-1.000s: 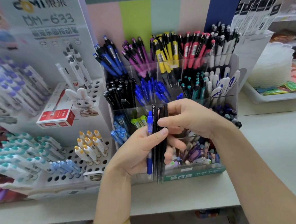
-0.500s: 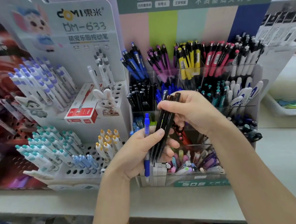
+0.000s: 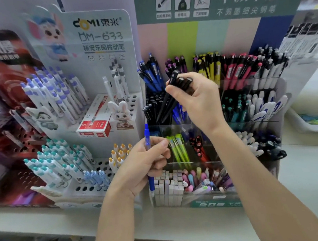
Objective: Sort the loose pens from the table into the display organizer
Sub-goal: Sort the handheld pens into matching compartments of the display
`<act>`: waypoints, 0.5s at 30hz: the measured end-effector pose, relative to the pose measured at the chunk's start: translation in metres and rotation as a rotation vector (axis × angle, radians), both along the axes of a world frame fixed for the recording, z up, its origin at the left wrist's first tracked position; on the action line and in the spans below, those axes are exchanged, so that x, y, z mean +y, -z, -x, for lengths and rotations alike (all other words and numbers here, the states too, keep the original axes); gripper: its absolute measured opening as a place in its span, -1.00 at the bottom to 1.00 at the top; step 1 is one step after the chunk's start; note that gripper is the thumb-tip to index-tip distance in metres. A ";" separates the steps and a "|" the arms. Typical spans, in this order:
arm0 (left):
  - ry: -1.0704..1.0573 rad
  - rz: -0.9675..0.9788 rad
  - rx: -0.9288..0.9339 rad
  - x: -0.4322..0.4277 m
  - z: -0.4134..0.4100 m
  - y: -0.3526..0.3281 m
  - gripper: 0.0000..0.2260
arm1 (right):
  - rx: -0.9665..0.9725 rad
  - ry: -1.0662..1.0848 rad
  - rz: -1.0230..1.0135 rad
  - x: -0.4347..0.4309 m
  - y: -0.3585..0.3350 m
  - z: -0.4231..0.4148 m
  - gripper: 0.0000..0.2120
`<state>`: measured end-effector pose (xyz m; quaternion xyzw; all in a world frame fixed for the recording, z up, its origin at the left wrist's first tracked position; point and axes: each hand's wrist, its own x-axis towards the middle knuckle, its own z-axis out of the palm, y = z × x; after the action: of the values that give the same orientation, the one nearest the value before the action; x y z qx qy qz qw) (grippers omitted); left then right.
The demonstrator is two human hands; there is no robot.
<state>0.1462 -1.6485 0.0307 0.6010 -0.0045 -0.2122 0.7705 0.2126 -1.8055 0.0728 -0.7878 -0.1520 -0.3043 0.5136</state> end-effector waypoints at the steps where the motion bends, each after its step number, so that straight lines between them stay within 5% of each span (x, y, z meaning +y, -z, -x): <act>1: -0.009 0.001 0.007 0.000 -0.001 0.000 -0.78 | -0.028 0.010 0.057 0.003 0.003 -0.001 -0.78; 7: -0.056 0.000 0.004 -0.001 -0.002 0.000 -0.98 | -0.039 0.110 0.346 0.021 0.021 -0.003 -0.70; 11: -0.070 0.011 0.011 0.001 -0.004 0.000 -0.97 | -0.165 0.191 0.408 0.028 0.023 0.001 -0.37; 15: -0.062 0.032 0.019 0.003 -0.004 0.001 -0.95 | -0.240 0.146 0.561 0.026 0.039 -0.001 -0.54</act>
<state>0.1506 -1.6453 0.0296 0.5865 0.0180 -0.1940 0.7862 0.2140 -1.7798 0.0339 -0.8660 -0.2328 -0.3772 0.2313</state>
